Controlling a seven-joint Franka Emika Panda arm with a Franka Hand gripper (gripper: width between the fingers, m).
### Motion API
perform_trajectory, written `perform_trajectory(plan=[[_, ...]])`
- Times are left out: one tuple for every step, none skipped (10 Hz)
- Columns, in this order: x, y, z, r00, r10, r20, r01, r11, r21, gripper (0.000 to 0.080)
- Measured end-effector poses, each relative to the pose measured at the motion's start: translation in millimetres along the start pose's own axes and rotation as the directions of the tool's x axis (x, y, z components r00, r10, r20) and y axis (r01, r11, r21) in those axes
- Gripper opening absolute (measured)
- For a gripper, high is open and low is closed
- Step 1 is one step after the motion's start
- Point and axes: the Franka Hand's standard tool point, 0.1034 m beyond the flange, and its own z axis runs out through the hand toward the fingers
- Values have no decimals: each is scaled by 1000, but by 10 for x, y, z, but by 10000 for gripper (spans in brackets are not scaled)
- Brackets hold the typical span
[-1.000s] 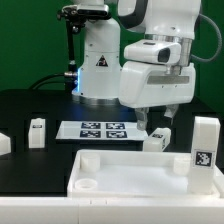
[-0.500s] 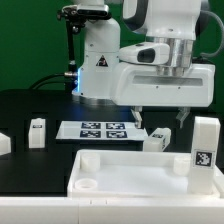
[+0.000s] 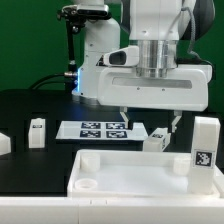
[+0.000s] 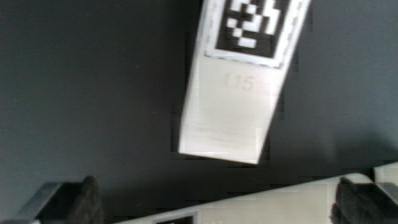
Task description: Assemble desk
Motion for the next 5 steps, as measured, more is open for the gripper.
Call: perform_trajectory(plan=[[0, -1, -1, 1000, 22, 0, -22, 1000, 2, 649], [2, 0, 0, 1000, 14, 0, -14, 1000, 2, 649], [32, 18, 0, 999, 39, 29, -39, 999, 7, 649], [101, 2, -12, 995, 76, 57, -78, 997, 19, 649], [114, -19, -38, 981, 110, 157, -116, 993, 32, 649]])
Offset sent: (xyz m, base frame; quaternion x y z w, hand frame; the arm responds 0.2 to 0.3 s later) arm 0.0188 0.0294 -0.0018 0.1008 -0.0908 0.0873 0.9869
